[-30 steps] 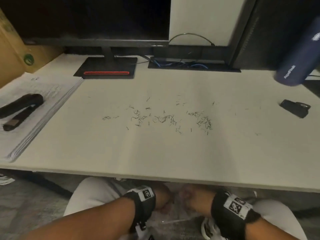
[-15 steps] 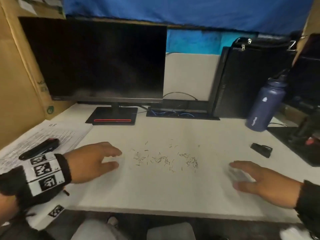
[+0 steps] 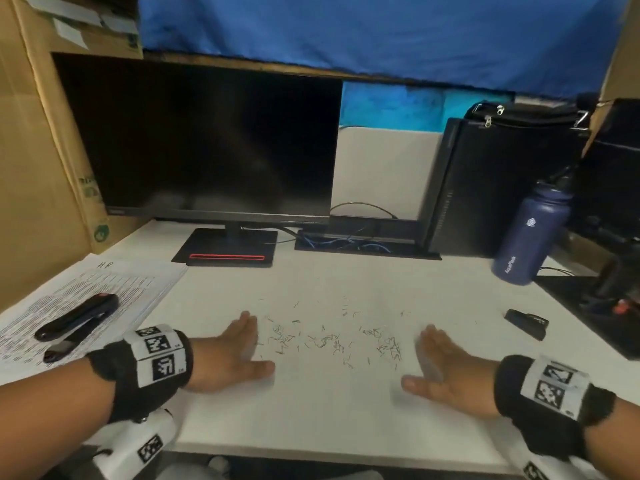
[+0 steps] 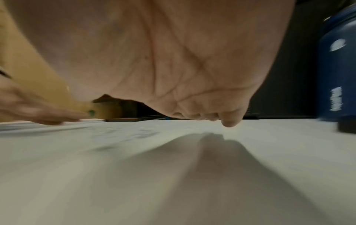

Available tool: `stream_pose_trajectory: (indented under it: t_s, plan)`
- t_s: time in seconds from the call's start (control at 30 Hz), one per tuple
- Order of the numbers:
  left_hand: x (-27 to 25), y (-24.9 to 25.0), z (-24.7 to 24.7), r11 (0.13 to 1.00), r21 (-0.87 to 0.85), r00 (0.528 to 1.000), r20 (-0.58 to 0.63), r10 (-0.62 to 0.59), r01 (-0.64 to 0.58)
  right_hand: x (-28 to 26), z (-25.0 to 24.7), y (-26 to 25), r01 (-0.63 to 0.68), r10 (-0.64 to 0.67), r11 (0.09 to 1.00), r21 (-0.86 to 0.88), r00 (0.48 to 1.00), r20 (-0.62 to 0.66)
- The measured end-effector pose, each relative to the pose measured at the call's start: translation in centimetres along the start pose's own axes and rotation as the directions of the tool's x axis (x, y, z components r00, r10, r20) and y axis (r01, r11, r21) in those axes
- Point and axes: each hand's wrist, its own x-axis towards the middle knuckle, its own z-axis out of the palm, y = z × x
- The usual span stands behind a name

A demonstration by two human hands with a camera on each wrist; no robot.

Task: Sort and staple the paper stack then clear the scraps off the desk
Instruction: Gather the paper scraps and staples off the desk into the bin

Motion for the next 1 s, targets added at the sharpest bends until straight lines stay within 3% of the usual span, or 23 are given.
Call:
stream_pose_trajectory:
  t_s: [0.1,0.2,0.3,0.4,0.5,0.67,0.77,0.87,1.0]
  plan:
    - [1.3,-1.6,-2.0,0.994,-0.042,0.988,-0.115,-0.108,0.104,3.4,-2.2,4.9,-0.234,0.243,0.970,0.071,0.952,-0.188]
    - [3.2,-3.5,-3.2,0.986,0.022,0.974,-0.162,-0.159,0.165,5.8,-1.9,9.3,-0.408,0.412,0.911,0.058,0.896,-0.167]
    - [6.2,-5.1,-3.9,0.979,0.073,0.964,-0.201,-0.175,0.193,6.5,-1.6,7.5,-0.383,0.380,0.924,0.013,0.909,-0.173]
    - [8.3,-5.1,-4.4,0.974,0.056,0.952,-0.228,-0.202,0.220,6.2,-0.7,3.7,-0.180,0.175,0.982,-0.053,0.981,-0.087]
    - [9.2,-4.5,-4.4,0.977,0.070,0.954,-0.242,-0.178,0.200,5.6,-1.8,1.3,0.015,-0.015,1.000,-0.012,0.999,0.039]
    - [8.6,-3.8,-4.4,0.984,0.128,0.981,-0.162,-0.104,0.126,10.8,-7.1,3.5,-0.151,0.151,0.988,0.011,0.973,-0.173]
    - [8.0,-3.6,-4.7,0.993,0.121,0.992,-0.121,0.024,-0.010,14.8,-9.8,5.8,-0.261,0.243,0.965,-0.031,0.933,-0.265]
    - [7.0,-3.6,-5.0,0.989,0.034,0.976,-0.158,0.149,-0.145,17.1,-11.6,7.1,-0.336,0.333,0.942,0.015,0.922,-0.199]
    - [7.4,-3.9,-5.0,0.991,0.047,0.979,-0.159,0.129,-0.123,18.2,-12.0,6.2,-0.367,0.367,0.930,0.016,0.923,-0.114]
